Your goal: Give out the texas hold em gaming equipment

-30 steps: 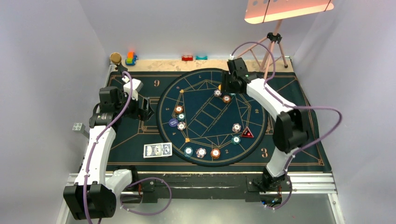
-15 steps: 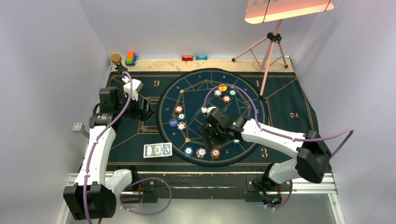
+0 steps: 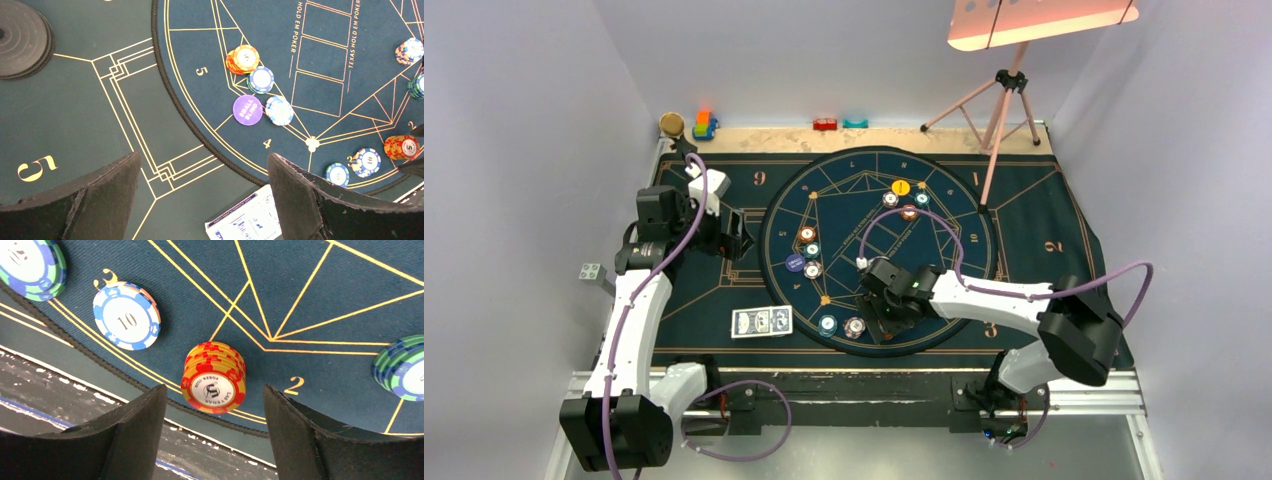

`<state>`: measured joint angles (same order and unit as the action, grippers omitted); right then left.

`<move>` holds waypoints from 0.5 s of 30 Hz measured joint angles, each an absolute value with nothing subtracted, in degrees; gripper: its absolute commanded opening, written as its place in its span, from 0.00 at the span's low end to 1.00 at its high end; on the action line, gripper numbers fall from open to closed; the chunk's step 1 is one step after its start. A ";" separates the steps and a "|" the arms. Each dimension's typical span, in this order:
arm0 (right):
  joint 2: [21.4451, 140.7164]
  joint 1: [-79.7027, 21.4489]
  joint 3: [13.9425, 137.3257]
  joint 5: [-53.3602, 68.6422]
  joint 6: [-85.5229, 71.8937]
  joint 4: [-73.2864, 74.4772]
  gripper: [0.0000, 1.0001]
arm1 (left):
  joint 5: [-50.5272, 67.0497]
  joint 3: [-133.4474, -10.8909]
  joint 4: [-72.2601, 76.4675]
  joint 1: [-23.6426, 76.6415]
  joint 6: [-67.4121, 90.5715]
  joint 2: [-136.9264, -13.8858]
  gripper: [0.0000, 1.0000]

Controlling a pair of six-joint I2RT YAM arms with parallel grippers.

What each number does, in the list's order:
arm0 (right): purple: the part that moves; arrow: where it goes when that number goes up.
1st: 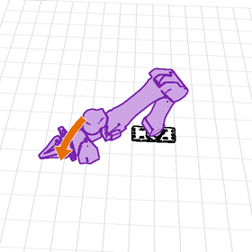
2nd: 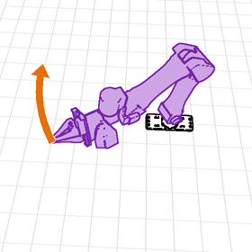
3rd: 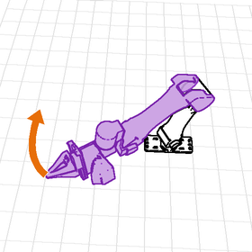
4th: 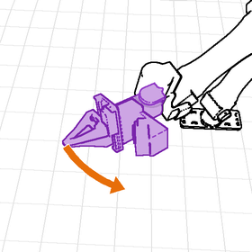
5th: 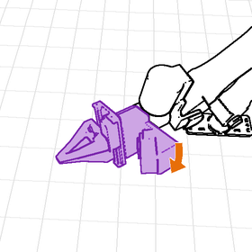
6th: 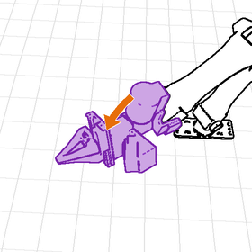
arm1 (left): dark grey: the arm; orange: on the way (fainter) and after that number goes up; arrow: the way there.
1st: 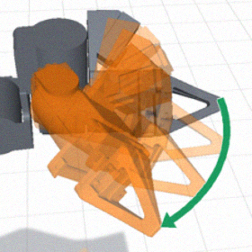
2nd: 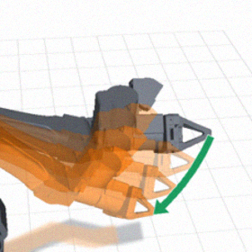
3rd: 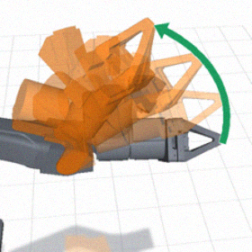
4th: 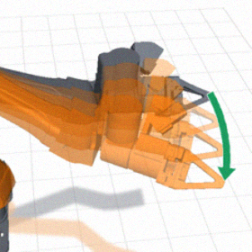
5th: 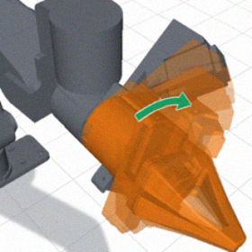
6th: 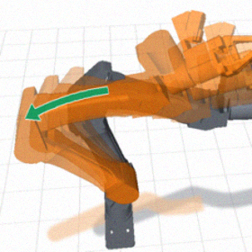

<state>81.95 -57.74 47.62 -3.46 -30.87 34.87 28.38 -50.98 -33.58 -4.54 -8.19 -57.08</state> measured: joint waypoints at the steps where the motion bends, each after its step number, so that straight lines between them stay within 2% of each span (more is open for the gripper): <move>1: 82.67 -57.76 47.42 -3.42 -30.96 34.35 0.70 | 28.36 -50.98 -33.58 -4.54 -8.16 -57.08 1.00; 8: 85.73 -57.76 47.27 -3.55 -31.31 32.12 0.50 | 28.36 -50.98 -33.58 -4.54 -8.16 -57.08 1.00; 15: 85.97 -57.74 47.27 -4.54 -31.55 32.27 0.26 | 28.38 -50.94 -33.58 -4.56 -8.19 -57.08 1.00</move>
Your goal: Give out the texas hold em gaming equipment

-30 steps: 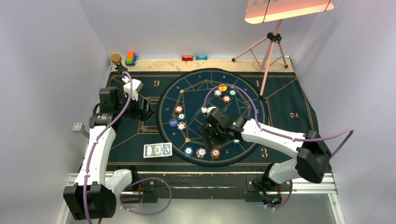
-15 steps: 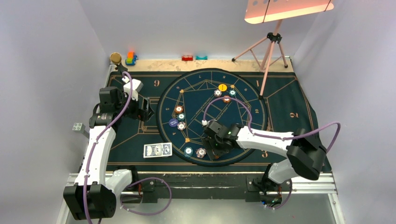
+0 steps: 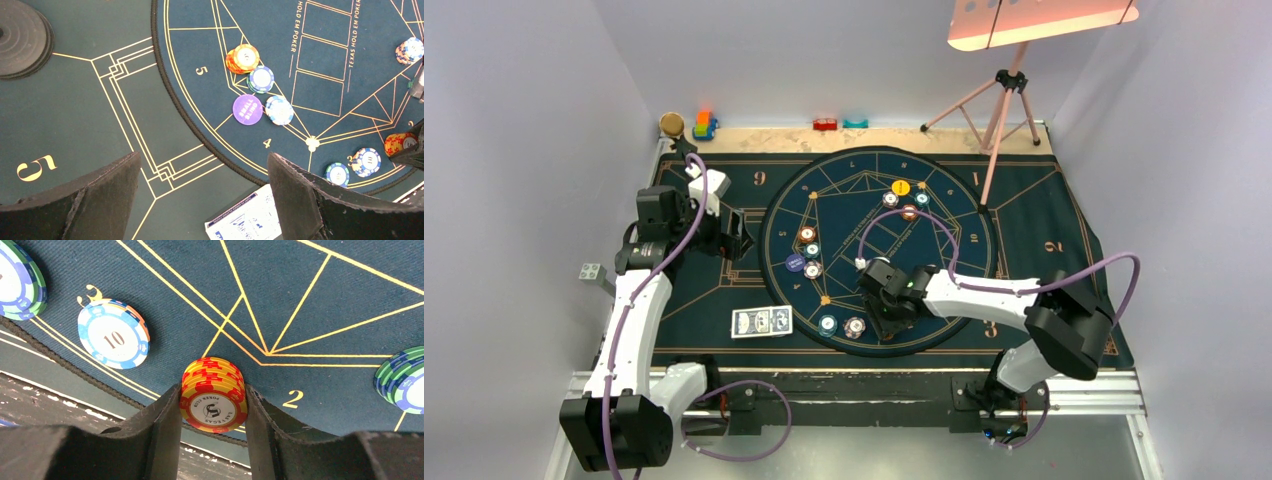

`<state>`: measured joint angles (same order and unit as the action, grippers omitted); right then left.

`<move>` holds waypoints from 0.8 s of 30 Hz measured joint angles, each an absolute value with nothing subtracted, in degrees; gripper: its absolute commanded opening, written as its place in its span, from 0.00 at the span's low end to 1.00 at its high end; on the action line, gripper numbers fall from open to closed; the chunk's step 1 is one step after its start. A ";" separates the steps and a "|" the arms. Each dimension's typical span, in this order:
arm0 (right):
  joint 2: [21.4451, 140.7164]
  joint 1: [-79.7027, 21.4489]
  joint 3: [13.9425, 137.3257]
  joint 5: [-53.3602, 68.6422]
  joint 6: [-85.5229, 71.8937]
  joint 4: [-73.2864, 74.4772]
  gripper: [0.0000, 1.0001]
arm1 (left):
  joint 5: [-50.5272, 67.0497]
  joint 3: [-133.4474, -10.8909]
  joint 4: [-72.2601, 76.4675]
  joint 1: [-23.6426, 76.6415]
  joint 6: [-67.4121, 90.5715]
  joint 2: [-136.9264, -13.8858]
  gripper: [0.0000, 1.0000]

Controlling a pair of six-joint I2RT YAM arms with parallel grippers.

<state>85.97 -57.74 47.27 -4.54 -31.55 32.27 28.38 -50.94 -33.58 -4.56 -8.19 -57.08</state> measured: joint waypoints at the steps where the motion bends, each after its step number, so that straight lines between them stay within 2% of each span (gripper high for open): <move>1: 85.86 -57.74 47.27 -4.56 -31.57 32.29 0.24 | 28.38 -50.89 -33.58 -4.56 -8.19 -57.08 1.00; 15: 73.65 -54.48 46.61 -9.61 -37.26 38.61 0.10 | 28.49 -50.85 -33.63 -4.56 -8.19 -57.08 1.00; 21: 67.66 -47.09 38.96 -10.15 -45.17 41.12 0.11 | 29.43 -50.85 -34.00 -4.56 -8.82 -57.08 1.00; 24: 64.71 -46.02 36.62 -10.85 -48.45 42.74 0.18 | 30.41 -50.85 -34.11 -4.56 -9.67 -57.08 1.00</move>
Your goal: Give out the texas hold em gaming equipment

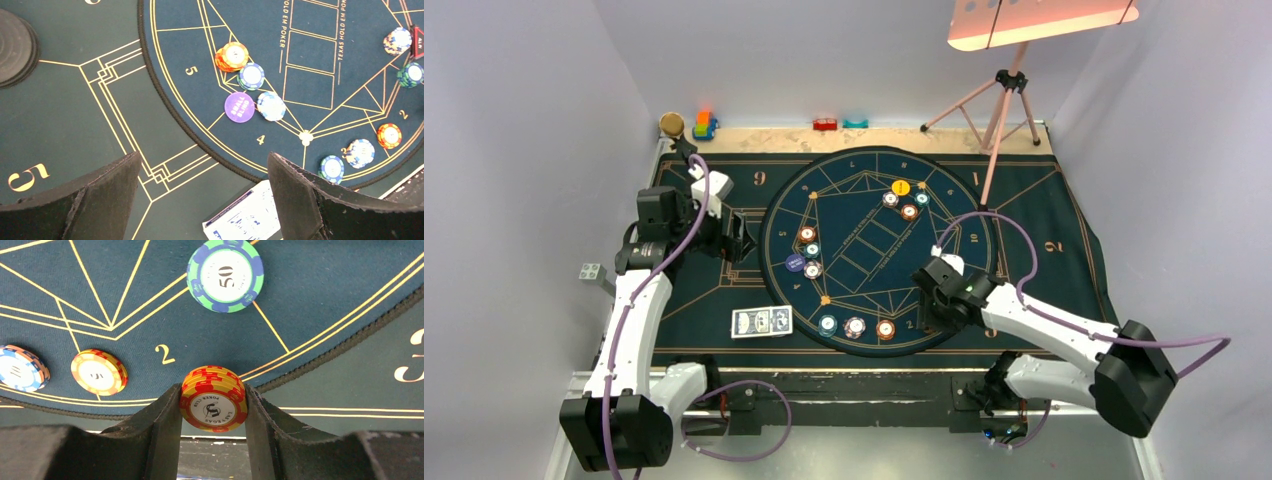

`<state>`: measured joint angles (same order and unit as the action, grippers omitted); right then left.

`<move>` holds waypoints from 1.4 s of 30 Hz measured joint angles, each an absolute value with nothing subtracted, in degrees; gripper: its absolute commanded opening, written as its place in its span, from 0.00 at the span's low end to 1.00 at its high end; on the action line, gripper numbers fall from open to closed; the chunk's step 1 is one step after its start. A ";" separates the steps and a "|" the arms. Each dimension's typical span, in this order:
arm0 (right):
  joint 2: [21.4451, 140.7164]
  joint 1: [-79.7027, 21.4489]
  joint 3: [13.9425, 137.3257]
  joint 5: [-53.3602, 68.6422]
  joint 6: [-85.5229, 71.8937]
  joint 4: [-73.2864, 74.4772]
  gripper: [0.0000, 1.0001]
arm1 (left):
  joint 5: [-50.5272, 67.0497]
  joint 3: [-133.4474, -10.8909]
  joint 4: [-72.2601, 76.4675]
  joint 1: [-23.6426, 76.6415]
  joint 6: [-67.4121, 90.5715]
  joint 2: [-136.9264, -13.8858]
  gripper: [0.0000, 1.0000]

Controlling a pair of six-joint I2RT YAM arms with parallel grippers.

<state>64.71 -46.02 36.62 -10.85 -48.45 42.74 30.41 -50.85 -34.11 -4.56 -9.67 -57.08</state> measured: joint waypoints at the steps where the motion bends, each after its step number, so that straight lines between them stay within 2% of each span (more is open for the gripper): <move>1: 64.23 -45.84 36.23 -11.00 -49.32 43.00 0.20 | 30.83 -50.85 -34.20 -4.56 -10.04 -57.08 1.00; 8: 68.03 -44.88 35.83 -11.11 -51.70 41.30 0.31 | 31.99 -50.85 -37.06 -1.80 -14.90 -57.21 1.00; 10: 69.54 -44.51 35.40 -11.20 -51.92 40.45 0.43 | 31.94 -50.70 -38.41 0.58 -17.76 -57.21 1.00; 13: 70.08 -44.18 35.14 -11.25 -52.25 40.05 0.67 | 32.01 -50.00 -40.32 3.36 -22.52 -57.19 1.00; 16: 69.97 -44.14 35.14 -11.00 -52.77 39.46 0.78 | 31.94 -48.42 -42.63 5.45 -28.36 -57.06 1.00; 18: 69.45 -44.12 35.14 -10.94 -52.75 39.40 0.82 | 31.75 -46.92 -44.38 6.79 -32.58 -56.62 1.00; 29: 59.11 -43.92 43.07 -11.29 -48.86 44.45 0.85 | 25.15 -36.01 -51.68 12.91 -52.31 -54.57 1.00; 37: 59.18 -43.92 51.59 -11.42 -44.25 45.98 0.86 | 23.51 -29.56 -52.99 12.91 -61.76 -44.36 1.00; 42: 59.31 -43.92 53.39 -10.96 -42.68 45.43 0.87 | 23.55 -29.41 -52.29 12.91 -65.56 -44.53 1.00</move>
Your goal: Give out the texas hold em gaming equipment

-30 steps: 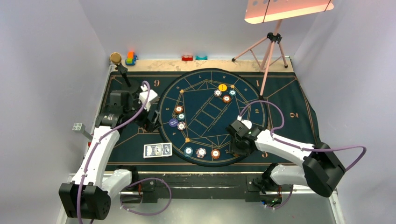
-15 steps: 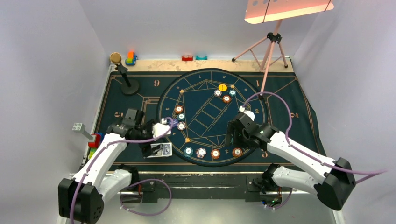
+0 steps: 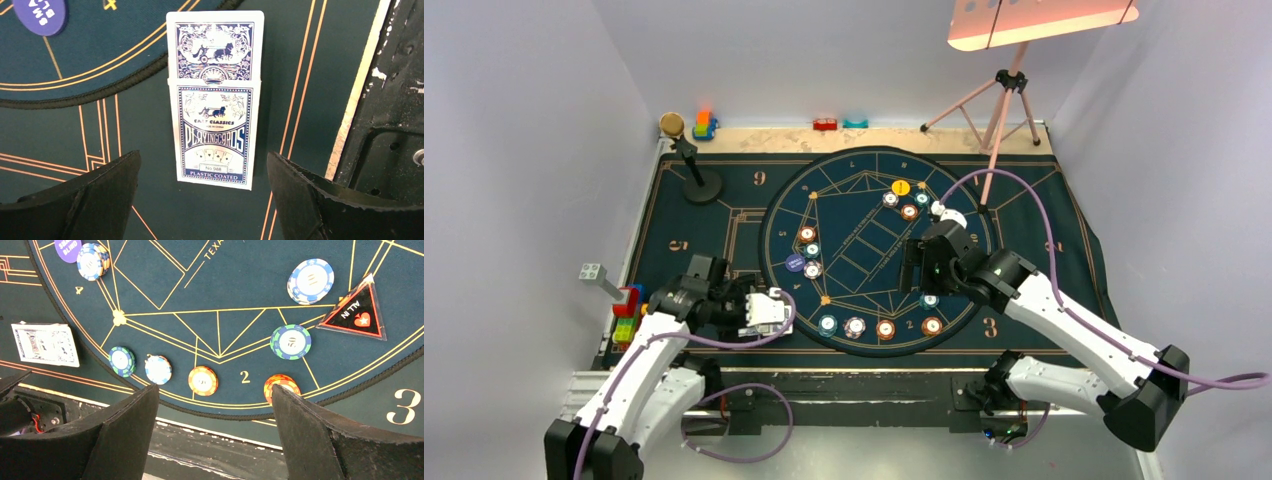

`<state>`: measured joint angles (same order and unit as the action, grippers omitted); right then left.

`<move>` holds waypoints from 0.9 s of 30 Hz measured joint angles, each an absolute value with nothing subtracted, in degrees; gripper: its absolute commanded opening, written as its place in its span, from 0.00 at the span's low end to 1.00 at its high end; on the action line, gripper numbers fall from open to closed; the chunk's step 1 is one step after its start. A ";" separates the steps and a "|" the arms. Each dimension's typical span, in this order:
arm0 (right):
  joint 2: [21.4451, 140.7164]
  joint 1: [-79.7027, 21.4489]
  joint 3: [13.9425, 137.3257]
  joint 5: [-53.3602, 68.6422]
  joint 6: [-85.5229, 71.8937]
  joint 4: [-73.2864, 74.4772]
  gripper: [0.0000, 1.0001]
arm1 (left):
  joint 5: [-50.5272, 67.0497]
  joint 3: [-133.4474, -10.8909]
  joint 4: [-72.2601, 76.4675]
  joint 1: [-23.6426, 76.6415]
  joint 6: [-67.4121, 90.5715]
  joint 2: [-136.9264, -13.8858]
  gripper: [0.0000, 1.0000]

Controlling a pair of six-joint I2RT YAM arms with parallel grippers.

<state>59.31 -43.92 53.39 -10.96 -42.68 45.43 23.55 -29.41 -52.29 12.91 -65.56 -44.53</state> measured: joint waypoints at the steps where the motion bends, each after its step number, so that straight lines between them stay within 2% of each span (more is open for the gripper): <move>1: 59.31 -43.92 53.39 -10.83 -42.41 45.41 0.87 | 23.59 -29.43 -52.27 12.91 -66.17 -45.23 1.00; 27: 61.39 -38.81 55.88 -4.43 -35.99 41.87 0.86 | 25.23 -34.24 -56.97 12.95 -75.02 -62.37 1.00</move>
<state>61.39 -38.81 55.88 -4.43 -35.99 41.87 25.23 -34.24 -56.97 12.95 -75.02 -62.37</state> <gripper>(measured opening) 0.862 0.997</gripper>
